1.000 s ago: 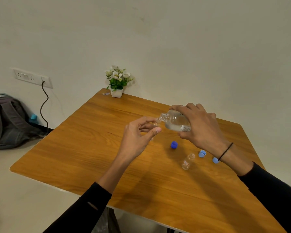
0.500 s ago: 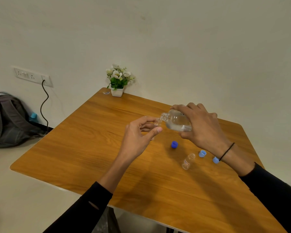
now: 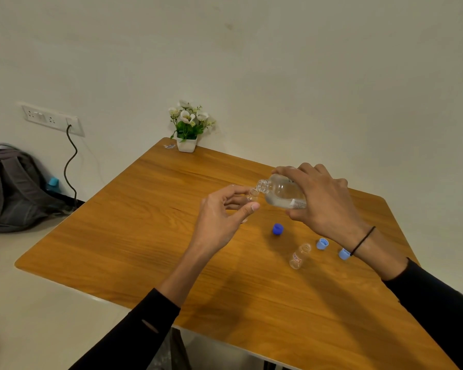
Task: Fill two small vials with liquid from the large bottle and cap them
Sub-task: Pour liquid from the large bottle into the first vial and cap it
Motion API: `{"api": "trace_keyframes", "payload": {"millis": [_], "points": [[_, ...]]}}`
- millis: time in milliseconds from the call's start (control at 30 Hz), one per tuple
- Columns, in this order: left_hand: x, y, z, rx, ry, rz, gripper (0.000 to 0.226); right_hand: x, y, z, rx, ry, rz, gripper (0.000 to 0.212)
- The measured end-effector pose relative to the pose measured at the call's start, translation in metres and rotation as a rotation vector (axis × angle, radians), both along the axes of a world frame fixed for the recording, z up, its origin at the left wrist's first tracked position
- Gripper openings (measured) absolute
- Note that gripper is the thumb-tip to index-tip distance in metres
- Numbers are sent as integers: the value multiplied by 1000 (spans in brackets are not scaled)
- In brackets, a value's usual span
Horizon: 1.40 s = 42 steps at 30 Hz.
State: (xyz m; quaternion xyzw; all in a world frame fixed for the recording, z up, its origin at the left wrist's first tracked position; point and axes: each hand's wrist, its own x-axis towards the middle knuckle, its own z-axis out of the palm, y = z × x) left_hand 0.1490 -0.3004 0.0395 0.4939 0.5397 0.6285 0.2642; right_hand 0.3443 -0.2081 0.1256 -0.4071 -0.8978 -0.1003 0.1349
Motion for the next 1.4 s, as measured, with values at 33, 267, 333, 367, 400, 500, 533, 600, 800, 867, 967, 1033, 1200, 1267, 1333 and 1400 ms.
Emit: {"api": "trace_keyframes", "payload": {"millis": [33,267,333,367,400,500,533,600,800,867,967,1033,1200,1267,1333,1400], "points": [[0,0,0,-3,-3,2,32,0,0,0,1,-2,-1,87],[0,0,0,3,10,8,31,0,0,1,1,-7,-4,88],[-1,1,-1,2,18,11,32,0,0,2,3,-8,-2,88],[-1,1,-2,0,20,14,33,0,1,1,2,-11,-1,87],[-1,2,-2,-2,20,16,33,0,1,2,1,-13,-2,87],[0,2,-3,-4,10,22,31,-1,1,2,-1,-9,-3,86],[-1,2,-3,-5,7,22,31,-1,2,1,-2,-8,-3,87],[-1,3,-4,-4,7,21,32,-1,2,1,-7,-5,-2,87],[-2,4,-6,-5,4,19,33,-1,1,3,-17,-2,-1,87],[-2,4,-6,-9,4,20,36,-1,0,3,-20,-1,-2,87],[-3,4,-7,-14,8,22,37,-2,-1,3,-25,-3,-4,88],[-3,4,-8,-16,4,21,38,-2,-1,3,-24,-9,-5,88],[-3,5,-8,-10,10,22,39,-2,0,3,-9,-14,-6,88],[-3,5,-8,-7,12,21,38,-2,0,3,-12,-15,-4,88],[-4,5,-8,-5,9,18,37,-3,0,3,-10,-13,1,88],[-3,5,-7,-7,6,17,35,-2,1,3,-13,-12,0,87]]}}
